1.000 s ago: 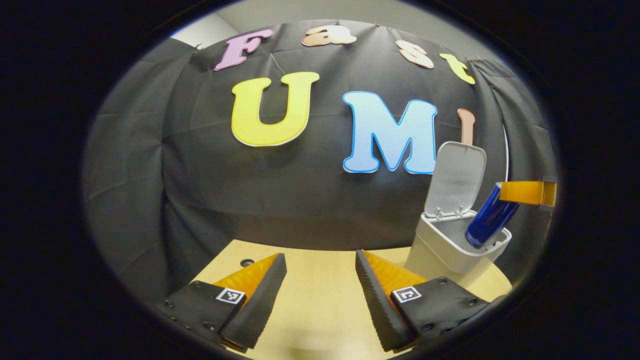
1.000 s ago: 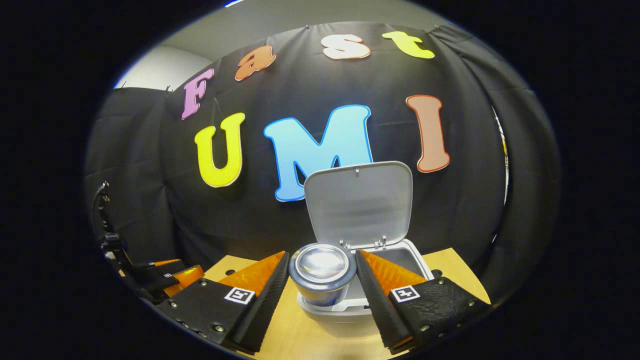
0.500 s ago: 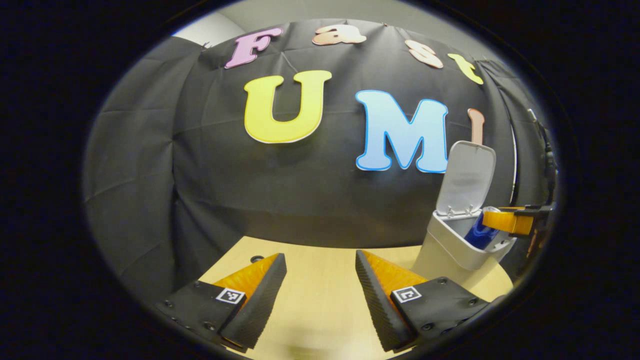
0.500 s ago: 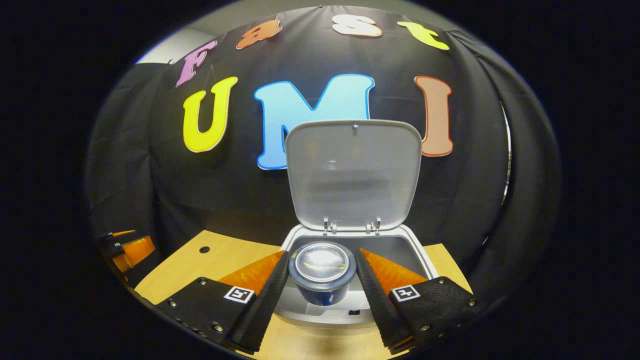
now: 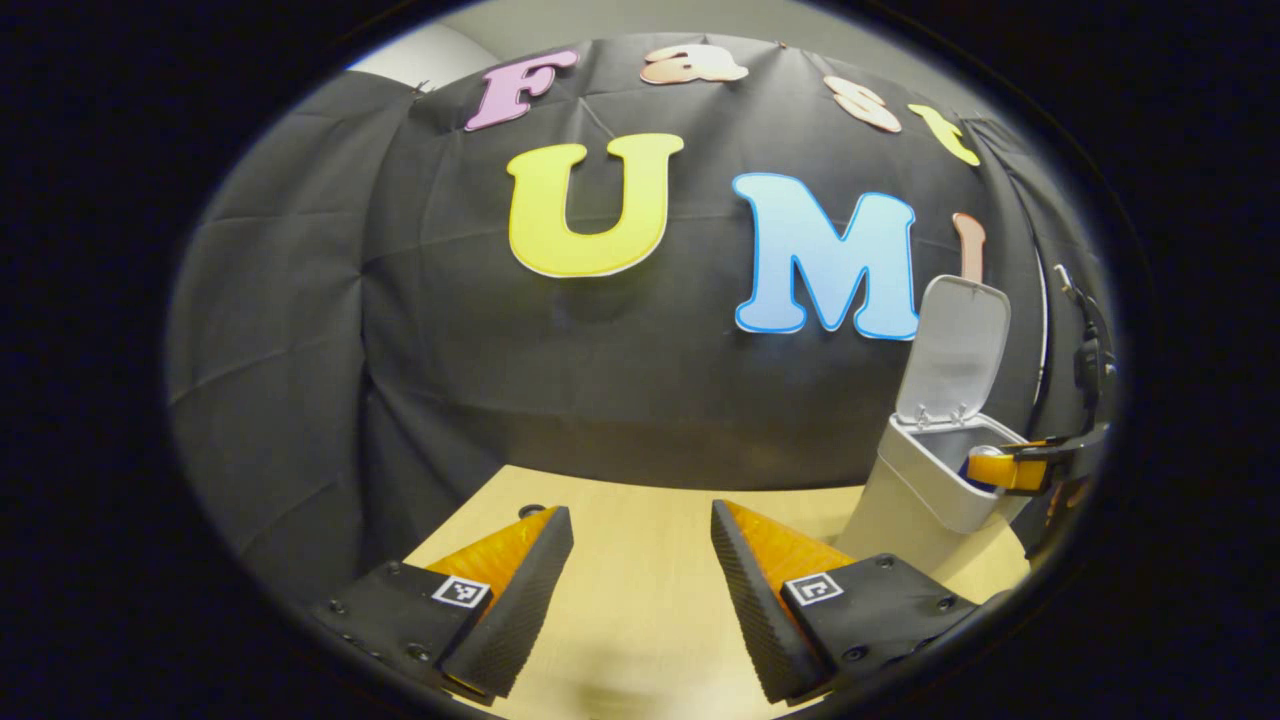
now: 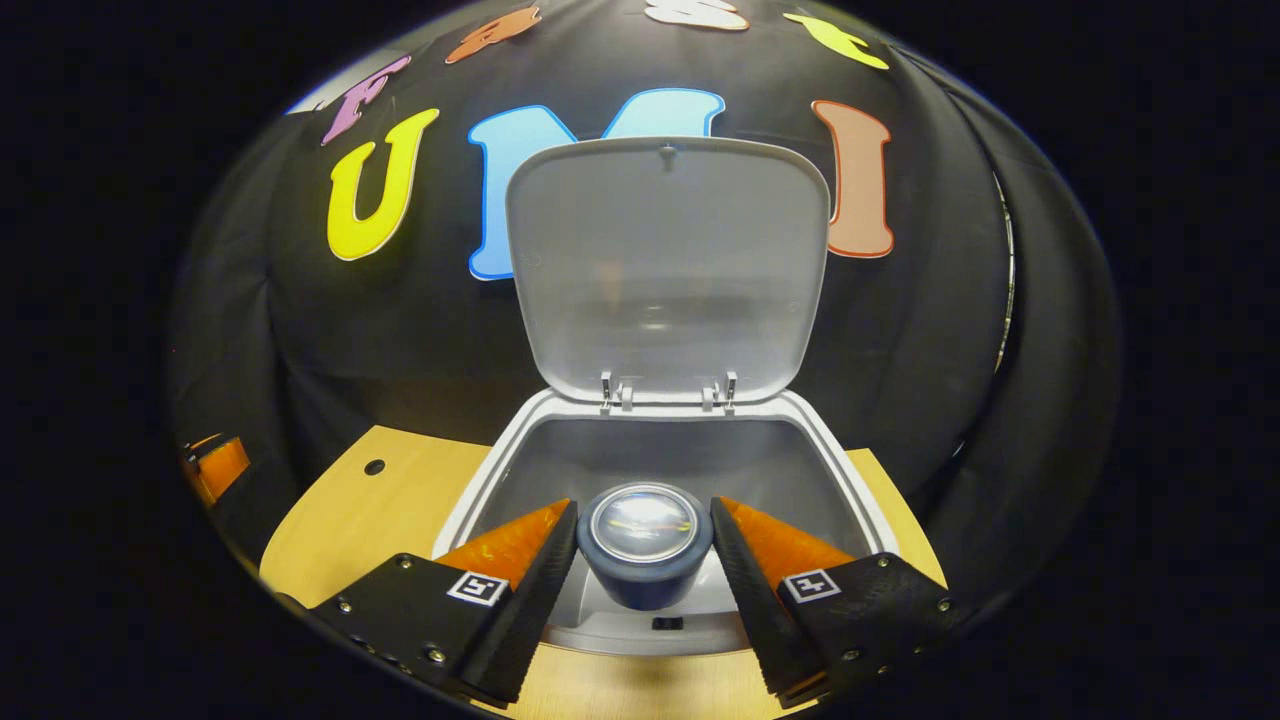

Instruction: Press the lid of the desktop garbage bin to open it, pick up the crumpled paper on the desktop and throw it into the bin, then pick up the pop can on the desktop and drop it into the bin, and finally close the garbage bin lid.

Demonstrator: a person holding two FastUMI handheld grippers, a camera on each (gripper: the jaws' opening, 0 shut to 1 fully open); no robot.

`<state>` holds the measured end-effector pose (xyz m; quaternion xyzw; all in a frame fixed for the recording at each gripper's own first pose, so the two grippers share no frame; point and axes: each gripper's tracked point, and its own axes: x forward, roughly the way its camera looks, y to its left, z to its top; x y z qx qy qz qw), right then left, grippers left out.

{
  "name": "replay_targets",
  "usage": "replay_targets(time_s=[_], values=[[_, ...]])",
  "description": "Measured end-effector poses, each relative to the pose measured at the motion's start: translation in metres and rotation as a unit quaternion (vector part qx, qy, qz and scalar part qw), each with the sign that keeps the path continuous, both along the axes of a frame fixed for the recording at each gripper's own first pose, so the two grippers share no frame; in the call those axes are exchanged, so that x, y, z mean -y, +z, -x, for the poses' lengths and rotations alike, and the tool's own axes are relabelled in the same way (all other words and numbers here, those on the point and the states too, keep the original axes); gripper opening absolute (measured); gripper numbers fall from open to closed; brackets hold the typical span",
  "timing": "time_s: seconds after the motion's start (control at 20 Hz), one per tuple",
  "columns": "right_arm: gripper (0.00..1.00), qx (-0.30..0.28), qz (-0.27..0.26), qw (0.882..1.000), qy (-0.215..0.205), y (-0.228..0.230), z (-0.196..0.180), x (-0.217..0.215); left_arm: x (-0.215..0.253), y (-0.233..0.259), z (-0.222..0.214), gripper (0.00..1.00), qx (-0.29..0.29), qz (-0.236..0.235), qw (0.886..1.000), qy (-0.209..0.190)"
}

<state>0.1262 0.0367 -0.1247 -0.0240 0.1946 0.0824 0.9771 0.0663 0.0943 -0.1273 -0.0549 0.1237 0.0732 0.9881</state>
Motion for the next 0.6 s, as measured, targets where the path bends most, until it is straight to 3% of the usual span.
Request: replay_targets(time_s=[0.6], values=[[0.85,0.011,-0.009,1.0,-0.012,0.016,0.004,0.006,0.009,-0.004,-0.006,0.92,-0.004,0.005,1.0,-0.013]])
